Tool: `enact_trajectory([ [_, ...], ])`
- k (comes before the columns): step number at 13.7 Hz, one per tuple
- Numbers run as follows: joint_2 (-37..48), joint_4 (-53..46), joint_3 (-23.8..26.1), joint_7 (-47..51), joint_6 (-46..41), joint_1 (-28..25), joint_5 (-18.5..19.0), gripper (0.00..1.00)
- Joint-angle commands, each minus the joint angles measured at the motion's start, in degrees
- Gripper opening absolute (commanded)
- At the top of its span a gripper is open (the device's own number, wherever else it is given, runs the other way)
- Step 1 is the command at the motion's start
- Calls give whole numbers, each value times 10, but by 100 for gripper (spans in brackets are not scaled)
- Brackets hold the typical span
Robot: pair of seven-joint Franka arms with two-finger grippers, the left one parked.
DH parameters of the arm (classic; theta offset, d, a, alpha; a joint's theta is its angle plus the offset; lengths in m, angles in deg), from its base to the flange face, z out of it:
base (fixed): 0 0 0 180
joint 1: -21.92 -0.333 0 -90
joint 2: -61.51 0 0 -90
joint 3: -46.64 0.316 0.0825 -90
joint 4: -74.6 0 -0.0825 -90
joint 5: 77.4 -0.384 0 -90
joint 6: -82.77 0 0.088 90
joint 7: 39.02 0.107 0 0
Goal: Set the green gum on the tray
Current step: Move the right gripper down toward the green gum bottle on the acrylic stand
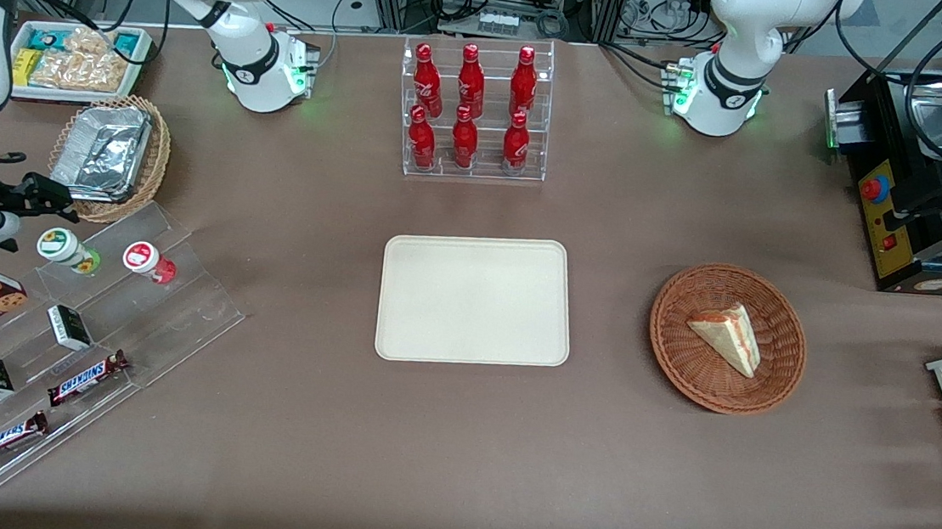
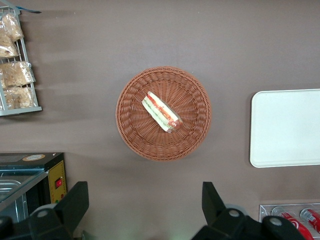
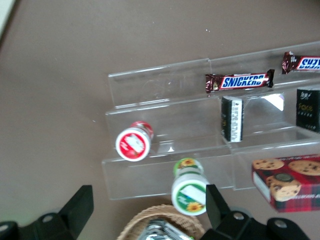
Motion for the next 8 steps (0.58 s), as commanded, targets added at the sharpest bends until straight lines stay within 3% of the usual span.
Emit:
enact_trajectory([
  [1, 1, 42, 4, -94, 56, 24, 8, 100],
  [3, 2, 78, 5, -144, 104, 41, 6, 100],
  [8, 1, 113, 5, -157, 146, 52, 6, 100],
])
